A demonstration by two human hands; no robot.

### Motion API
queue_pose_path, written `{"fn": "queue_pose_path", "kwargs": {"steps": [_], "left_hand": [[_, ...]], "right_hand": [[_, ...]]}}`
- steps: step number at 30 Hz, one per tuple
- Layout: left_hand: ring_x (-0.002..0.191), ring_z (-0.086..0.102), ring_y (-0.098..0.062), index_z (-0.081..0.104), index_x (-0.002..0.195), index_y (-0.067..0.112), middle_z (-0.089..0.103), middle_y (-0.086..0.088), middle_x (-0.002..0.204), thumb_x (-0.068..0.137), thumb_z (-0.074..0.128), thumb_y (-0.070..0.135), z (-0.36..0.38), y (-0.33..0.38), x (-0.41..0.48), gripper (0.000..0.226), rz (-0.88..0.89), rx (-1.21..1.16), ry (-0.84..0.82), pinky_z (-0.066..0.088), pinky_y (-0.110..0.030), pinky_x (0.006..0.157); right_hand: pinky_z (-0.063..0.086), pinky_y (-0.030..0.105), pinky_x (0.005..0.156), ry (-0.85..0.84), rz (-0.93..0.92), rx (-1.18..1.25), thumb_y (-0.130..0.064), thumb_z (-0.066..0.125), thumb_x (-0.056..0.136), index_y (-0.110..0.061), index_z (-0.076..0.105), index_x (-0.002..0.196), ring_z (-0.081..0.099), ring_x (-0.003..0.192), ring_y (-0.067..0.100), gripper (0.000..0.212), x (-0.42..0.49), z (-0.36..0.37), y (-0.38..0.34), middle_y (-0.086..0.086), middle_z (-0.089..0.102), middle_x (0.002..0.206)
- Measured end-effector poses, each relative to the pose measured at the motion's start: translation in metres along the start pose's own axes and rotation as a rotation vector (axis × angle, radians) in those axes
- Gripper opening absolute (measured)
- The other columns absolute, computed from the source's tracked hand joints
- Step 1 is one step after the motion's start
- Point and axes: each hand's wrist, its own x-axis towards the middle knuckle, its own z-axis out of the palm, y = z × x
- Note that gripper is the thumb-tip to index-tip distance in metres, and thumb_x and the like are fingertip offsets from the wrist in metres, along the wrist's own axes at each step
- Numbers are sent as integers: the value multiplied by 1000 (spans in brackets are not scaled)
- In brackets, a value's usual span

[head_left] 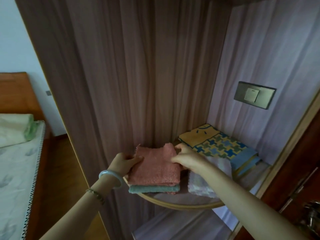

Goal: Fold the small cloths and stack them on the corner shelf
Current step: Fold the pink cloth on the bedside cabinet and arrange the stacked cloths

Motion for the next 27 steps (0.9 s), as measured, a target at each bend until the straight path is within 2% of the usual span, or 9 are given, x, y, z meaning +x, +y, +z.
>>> {"fn": "queue_pose_path", "kwargs": {"steps": [2,5,9,12,16,19,21,24,27], "left_hand": [[68,64,-19,63,95,8,68,-4,79,73,72,48,1,-3,-3,47,44,112,108,52,-34,64],[98,56,-19,55,108,15,60,0,105,80,62,48,0,0,-14,44,327,219,317,45,-35,87],[134,31,-16,38,141,28,41,7,142,78,21,70,8,7,-23,78,581,574,97,24,-35,108],[145,5,-13,9,149,36,15,11,157,78,-11,76,18,-12,-18,84,618,849,-60,19,-47,115],[131,44,-26,26,141,33,37,4,147,100,5,48,20,-10,-23,49,570,943,-133,51,-55,87],[145,5,-13,11,147,42,14,11,156,81,-10,72,16,-2,-27,76,577,970,-58,17,-52,115],[143,14,-11,5,148,39,21,10,155,87,-4,68,15,-8,-30,67,640,941,-15,29,-50,112],[133,40,-21,16,147,29,19,5,156,102,7,44,16,-22,-28,48,701,1090,10,54,-43,85],[140,27,-20,21,147,25,10,2,159,98,9,57,18,-12,-31,59,600,931,-29,41,-42,104]], "right_hand": [[49,36,90,73,-72,-153,-29,73,75,-15,43,134,57,109,23,67,-2,-2,3,7,56,118],[31,33,111,250,-436,-379,-41,62,86,-15,38,141,33,137,21,65,-13,-9,-2,4,33,146],[-5,29,117,-25,-567,-769,-73,31,85,-11,12,153,-4,148,16,93,-23,6,-6,5,3,161],[-8,35,119,-111,-512,-958,-86,-2,59,-8,3,152,-6,148,19,122,-21,23,7,10,0,161],[-5,39,120,-182,-439,-956,-82,10,71,-12,-1,153,-7,148,19,109,-17,24,14,7,-4,161],[-7,36,120,-146,-474,-934,-80,16,77,-13,1,153,-9,148,17,103,-22,19,9,6,-5,161],[-9,36,119,-118,-510,-923,-83,2,64,-14,1,153,-11,147,16,113,-26,14,11,5,-7,161],[-7,39,120,-151,-503,-926,-83,-4,59,-13,0,153,-13,147,15,117,-31,19,20,4,-8,161],[-5,40,120,-185,-450,-869,-81,10,73,-13,3,153,-11,147,14,106,-31,21,19,4,-6,161]]}}
